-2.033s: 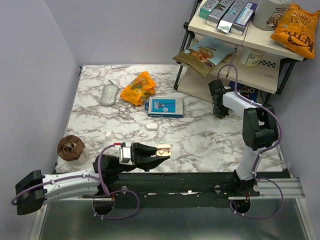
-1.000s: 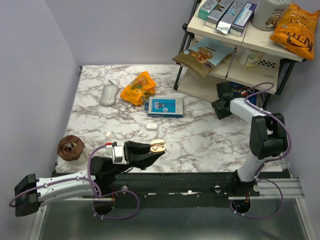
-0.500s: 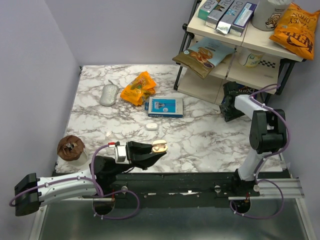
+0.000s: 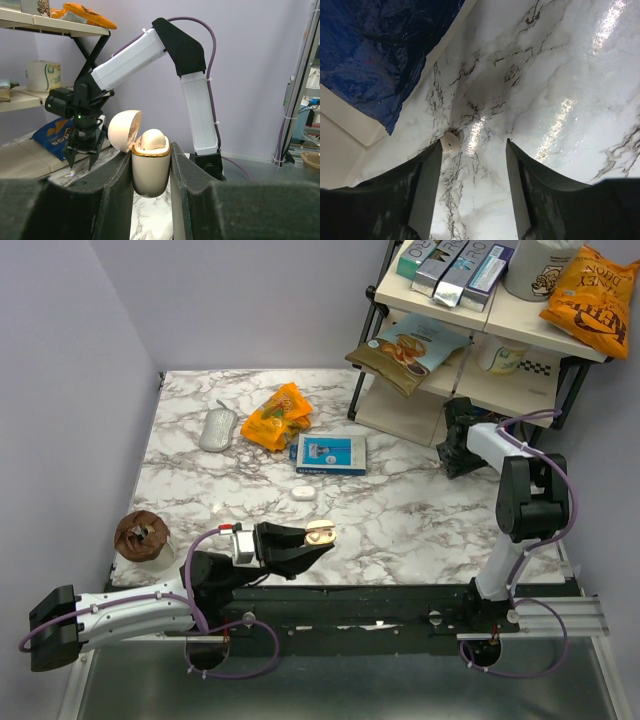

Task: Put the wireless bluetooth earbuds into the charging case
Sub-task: Move the earbud to the center of the board.

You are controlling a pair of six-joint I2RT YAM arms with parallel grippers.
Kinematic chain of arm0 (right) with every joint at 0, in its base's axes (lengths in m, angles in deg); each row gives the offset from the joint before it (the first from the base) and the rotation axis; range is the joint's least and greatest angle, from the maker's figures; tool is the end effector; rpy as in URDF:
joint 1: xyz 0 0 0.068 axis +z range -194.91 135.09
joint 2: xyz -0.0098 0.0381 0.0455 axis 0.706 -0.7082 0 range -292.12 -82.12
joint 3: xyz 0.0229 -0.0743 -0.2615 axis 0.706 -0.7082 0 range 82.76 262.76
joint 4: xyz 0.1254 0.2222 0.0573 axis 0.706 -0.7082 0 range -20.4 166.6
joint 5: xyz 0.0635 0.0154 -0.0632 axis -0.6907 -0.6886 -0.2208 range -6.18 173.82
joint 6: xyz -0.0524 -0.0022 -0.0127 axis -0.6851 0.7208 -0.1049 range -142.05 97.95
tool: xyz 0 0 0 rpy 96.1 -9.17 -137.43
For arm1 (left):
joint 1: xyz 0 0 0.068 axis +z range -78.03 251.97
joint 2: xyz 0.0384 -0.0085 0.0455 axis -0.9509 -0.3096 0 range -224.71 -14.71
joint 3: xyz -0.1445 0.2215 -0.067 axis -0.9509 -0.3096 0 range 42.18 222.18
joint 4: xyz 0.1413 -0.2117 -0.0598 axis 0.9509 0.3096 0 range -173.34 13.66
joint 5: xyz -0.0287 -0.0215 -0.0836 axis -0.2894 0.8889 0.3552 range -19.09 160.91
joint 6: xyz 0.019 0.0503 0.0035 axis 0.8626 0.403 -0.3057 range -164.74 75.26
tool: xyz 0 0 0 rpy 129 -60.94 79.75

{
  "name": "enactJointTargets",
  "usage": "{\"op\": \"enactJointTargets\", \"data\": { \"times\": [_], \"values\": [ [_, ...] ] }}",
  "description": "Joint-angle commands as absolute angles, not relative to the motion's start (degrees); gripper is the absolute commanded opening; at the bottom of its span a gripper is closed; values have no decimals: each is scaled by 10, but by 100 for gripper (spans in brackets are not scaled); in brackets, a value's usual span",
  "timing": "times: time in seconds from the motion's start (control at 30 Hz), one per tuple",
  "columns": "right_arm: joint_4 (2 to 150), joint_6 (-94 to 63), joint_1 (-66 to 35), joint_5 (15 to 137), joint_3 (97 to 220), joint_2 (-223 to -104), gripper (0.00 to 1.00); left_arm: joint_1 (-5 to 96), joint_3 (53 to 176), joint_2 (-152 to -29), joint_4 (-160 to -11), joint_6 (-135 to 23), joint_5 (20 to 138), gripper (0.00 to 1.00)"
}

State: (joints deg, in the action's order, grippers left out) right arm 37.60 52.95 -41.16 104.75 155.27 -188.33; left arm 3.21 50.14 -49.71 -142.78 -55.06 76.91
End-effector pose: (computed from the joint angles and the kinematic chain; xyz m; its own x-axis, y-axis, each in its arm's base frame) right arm 0.3628 0.0110 0.1786 -0.2033 0.8908 -0.4063 0.9319 0.3034 0.1989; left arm 0.0478 -0.1333 0.2657 0.0192 -0.5412 -0.8407 0.9782 0.1841 -0.0962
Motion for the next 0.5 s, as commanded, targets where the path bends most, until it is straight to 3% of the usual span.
{"op": "enactJointTargets", "data": {
  "times": [0.0,0.47],
  "values": [
    [360,518,-411,1037,1579,-1907,58,28,503,-489,-1429,-544,765,0],
    [312,477,-396,1045,1616,-1940,49,27,508,-481,-1406,-537,766,0]
  ]
}}
